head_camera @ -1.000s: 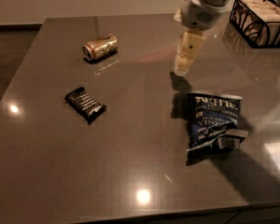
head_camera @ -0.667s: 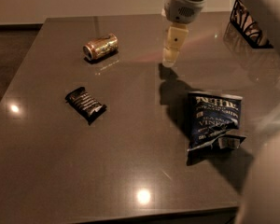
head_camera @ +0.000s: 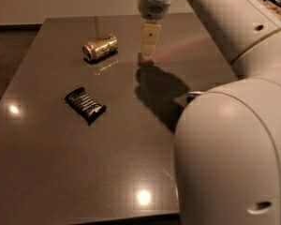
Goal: Move orange can near blue chip bag
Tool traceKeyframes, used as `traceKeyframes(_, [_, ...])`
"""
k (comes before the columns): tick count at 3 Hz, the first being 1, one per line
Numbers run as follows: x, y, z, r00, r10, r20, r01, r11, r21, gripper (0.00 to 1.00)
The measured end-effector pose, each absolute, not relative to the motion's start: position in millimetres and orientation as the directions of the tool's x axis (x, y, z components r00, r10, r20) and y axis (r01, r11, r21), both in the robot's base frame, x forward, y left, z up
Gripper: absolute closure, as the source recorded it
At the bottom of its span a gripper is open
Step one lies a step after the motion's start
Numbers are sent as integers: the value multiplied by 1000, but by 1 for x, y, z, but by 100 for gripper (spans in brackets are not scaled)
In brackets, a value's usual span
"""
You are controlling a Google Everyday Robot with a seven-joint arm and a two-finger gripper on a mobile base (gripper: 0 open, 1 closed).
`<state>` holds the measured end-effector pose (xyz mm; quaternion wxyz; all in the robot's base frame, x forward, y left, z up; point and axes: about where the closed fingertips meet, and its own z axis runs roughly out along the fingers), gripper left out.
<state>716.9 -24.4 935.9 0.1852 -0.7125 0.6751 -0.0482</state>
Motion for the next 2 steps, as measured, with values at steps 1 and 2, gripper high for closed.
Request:
traceKeyframes(1, [732, -4, 938, 116, -977, -179, -922, -39, -385, 0])
traceKeyframes(2, [742, 23, 930, 174, -975, -140, -893, -96, -439, 0])
